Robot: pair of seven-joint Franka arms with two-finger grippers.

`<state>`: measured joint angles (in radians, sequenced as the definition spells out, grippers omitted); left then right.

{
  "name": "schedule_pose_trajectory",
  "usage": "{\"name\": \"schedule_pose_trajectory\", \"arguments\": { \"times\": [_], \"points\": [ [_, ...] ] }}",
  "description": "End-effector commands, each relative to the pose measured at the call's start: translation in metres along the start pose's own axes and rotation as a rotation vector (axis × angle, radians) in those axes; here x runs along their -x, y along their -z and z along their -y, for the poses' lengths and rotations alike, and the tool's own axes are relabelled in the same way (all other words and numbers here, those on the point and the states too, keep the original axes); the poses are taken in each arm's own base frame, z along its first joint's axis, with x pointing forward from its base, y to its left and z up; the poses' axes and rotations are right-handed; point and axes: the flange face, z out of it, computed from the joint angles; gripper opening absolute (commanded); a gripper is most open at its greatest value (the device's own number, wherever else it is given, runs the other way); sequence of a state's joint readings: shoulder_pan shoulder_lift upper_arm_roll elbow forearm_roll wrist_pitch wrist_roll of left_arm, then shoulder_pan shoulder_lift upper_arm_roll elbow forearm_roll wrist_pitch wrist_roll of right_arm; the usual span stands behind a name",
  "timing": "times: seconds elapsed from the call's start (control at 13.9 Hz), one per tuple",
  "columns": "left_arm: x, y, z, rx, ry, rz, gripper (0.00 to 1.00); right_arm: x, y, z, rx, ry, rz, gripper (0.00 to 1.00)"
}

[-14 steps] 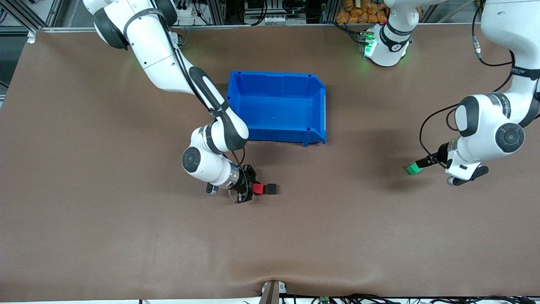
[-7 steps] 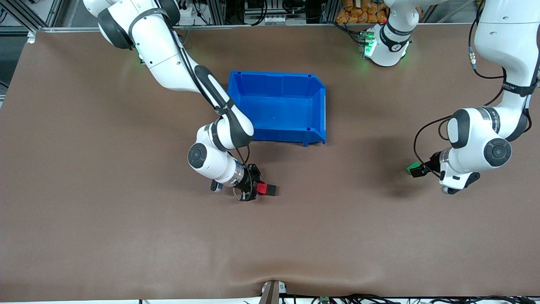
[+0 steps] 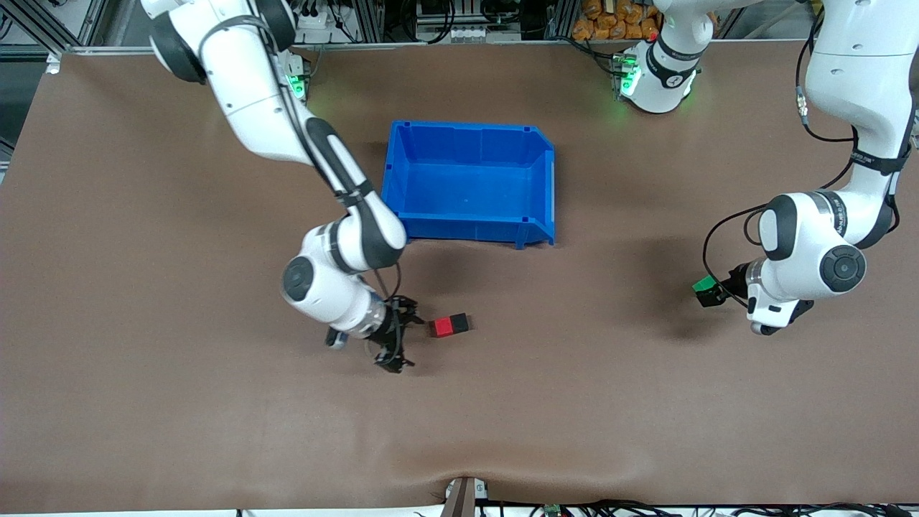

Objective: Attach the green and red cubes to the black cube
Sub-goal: 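Set the red cube against the black cube and open the right gripper, then withdraw the right gripper while the left gripper grasps the green cube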

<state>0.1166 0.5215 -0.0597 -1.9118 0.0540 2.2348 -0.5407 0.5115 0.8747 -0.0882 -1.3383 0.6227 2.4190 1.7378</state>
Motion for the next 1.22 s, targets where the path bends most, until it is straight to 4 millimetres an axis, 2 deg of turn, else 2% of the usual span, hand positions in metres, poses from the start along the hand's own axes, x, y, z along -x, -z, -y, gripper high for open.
{"name": "schedule_pose_trajectory", "arguments": {
  "times": [0.0,0.07,0.29,0.43,0.5,0.57,0.72,0.86,0.93,1.15],
  "points": [
    [-0.004,-0.001,-0.003,0.008,0.038,0.002,1.00,-0.020,0.035,0.024,0.019,0.073,-0.044,1.00],
    [-0.004,-0.003,-0.003,0.004,0.037,0.001,1.00,-0.034,0.051,0.035,0.016,0.069,-0.046,1.00],
    [-0.008,-0.008,-0.002,0.006,0.040,0.000,1.00,-0.060,0.120,0.052,0.070,0.165,-0.168,1.00],
    [-0.009,-0.007,-0.002,0.008,0.041,-0.003,1.00,-0.055,0.191,0.060,0.058,0.347,-0.268,1.00],
    [-0.009,-0.009,-0.001,0.007,0.043,0.000,1.00,-0.068,0.224,0.066,0.050,0.358,-0.271,1.00],
    [-0.009,-0.011,-0.001,0.006,0.042,0.001,1.00,-0.091,0.258,0.070,0.075,0.368,-0.266,1.00],
    [-0.009,-0.012,-0.002,0.005,0.040,0.002,1.00,-0.121,0.318,0.059,0.191,0.497,-0.241,1.00],
    [-0.009,-0.013,-0.002,0.002,0.037,0.002,0.94,-0.149,0.381,0.044,0.269,0.661,-0.207,1.00],
    [-0.008,-0.014,-0.002,0.000,0.033,0.003,0.80,-0.173,0.406,0.037,0.311,0.713,-0.190,1.00],
    [-0.008,-0.016,-0.003,-0.002,0.030,0.005,0.64,-0.225,0.490,0.012,0.348,0.979,-0.144,1.00]
  ]
}}
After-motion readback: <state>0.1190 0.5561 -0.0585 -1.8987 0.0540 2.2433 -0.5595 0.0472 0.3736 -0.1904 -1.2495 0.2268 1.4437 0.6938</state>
